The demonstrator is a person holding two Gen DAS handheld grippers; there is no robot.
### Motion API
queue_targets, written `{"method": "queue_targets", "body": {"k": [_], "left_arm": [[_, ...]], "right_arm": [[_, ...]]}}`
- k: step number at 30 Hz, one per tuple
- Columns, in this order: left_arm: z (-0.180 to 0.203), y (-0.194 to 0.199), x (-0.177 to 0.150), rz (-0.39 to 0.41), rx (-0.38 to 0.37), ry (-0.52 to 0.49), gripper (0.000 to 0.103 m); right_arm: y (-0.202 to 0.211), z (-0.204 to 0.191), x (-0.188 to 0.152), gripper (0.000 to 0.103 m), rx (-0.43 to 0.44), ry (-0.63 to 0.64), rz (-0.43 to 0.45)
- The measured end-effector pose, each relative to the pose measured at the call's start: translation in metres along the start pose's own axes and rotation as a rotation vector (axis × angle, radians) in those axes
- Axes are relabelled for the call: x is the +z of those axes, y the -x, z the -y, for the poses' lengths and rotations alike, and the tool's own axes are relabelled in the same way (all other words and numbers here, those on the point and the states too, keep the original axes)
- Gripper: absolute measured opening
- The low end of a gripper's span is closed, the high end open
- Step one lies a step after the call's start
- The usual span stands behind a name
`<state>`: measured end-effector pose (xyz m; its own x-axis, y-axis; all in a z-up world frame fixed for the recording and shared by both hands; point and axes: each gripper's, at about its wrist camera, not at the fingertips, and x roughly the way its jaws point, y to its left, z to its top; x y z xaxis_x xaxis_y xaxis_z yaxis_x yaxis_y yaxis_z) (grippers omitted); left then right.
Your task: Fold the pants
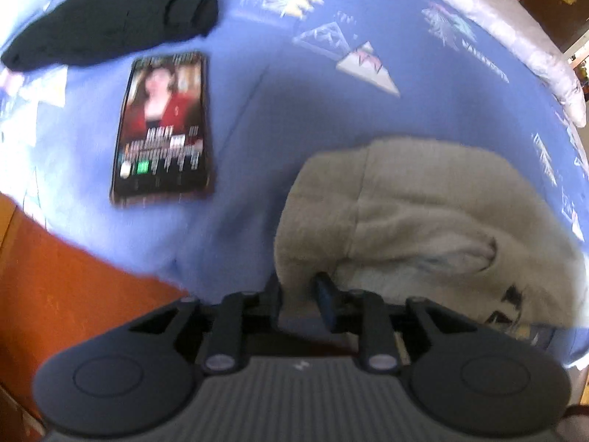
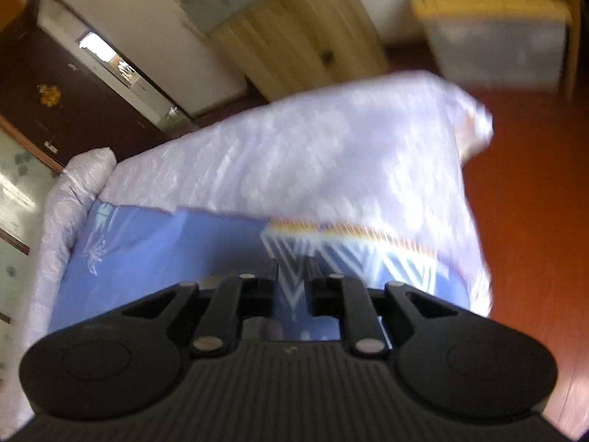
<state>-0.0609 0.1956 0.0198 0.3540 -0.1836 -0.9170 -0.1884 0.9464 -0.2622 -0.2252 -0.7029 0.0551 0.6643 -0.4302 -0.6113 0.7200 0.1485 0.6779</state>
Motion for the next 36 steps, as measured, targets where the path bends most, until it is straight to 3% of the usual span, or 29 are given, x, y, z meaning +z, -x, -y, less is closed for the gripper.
{"method": "queue_targets", "body": {"k": [2, 4, 8, 12, 16, 17, 19, 20, 21, 22, 25, 26, 27, 28, 30, 33, 36], "left_arm": [[-0.006, 0.006, -0.008, 0.003, -0.008, 0.011, 0.024], [-0.017, 0.018, -0.011, 0.018, -0.040, 0.053, 0.028], [-0.036, 0.041, -0.006, 0.093, -0.121, 0.145, 0.041], [-0.035, 0.044, 0.004, 0.129, -0.194, 0.171, 0.059], [-0.031, 0.026, 0.010, 0.126, -0.218, 0.182, 0.059], [-0.031, 0.019, 0.011, 0.123, -0.227, 0.195, 0.055], [-0.033, 0.007, 0.011, 0.109, -0.244, 0.217, 0.036], [-0.034, 0.002, 0.012, 0.102, -0.247, 0.224, 0.014], [-0.036, -0.001, 0.012, 0.091, -0.260, 0.232, 0.006], [-0.037, -0.003, 0.010, 0.085, -0.287, 0.246, 0.005], [-0.033, 0.010, 0.005, 0.110, -0.331, 0.225, 0.005], [-0.029, 0.016, 0.004, 0.117, -0.348, 0.210, 0.005], [-0.026, 0.022, 0.002, 0.122, -0.370, 0.197, 0.005], [-0.022, 0.028, 0.000, 0.129, -0.395, 0.180, 0.005], [-0.013, 0.046, -0.007, 0.149, -0.446, 0.135, 0.005], [0.000, 0.072, -0.022, 0.178, -0.523, 0.037, 0.005], [0.011, 0.069, -0.044, 0.109, -0.569, -0.030, 0.008]], "right_arm": [[0.014, 0.009, -0.001, 0.036, 0.059, -0.045, 0.032], [0.024, 0.002, -0.008, 0.037, 0.117, -0.009, 0.032], [0.039, -0.027, -0.038, 0.037, 0.306, 0.127, -0.084], [0.045, -0.096, -0.105, 0.037, 0.545, 0.409, -0.343], [0.065, -0.175, -0.224, 0.042, 0.773, 0.772, -0.675], [0.075, -0.191, -0.257, 0.043, 0.824, 0.865, -0.746], [0.105, -0.219, -0.328, 0.046, 0.933, 1.071, -0.857], [0.120, -0.229, -0.359, 0.048, 0.985, 1.168, -0.889], [0.134, -0.237, -0.388, 0.054, 1.035, 1.254, -0.911], [0.147, -0.241, -0.415, 0.062, 1.080, 1.327, -0.933], [0.175, -0.238, -0.480, 0.068, 1.122, 1.541, -0.994], [0.178, -0.235, -0.496, 0.066, 1.097, 1.623, -0.978], [0.180, -0.229, -0.509, 0.050, 1.068, 1.707, -0.938], [0.183, -0.225, -0.516, 0.018, 1.040, 1.782, -0.883], [0.177, -0.235, -0.503, 0.013, 1.027, 1.755, -0.879], [0.183, -0.249, -0.445, 0.013, 1.124, 1.648, -0.828], [0.185, -0.245, -0.388, 0.014, 1.192, 1.606, -0.813]]}}
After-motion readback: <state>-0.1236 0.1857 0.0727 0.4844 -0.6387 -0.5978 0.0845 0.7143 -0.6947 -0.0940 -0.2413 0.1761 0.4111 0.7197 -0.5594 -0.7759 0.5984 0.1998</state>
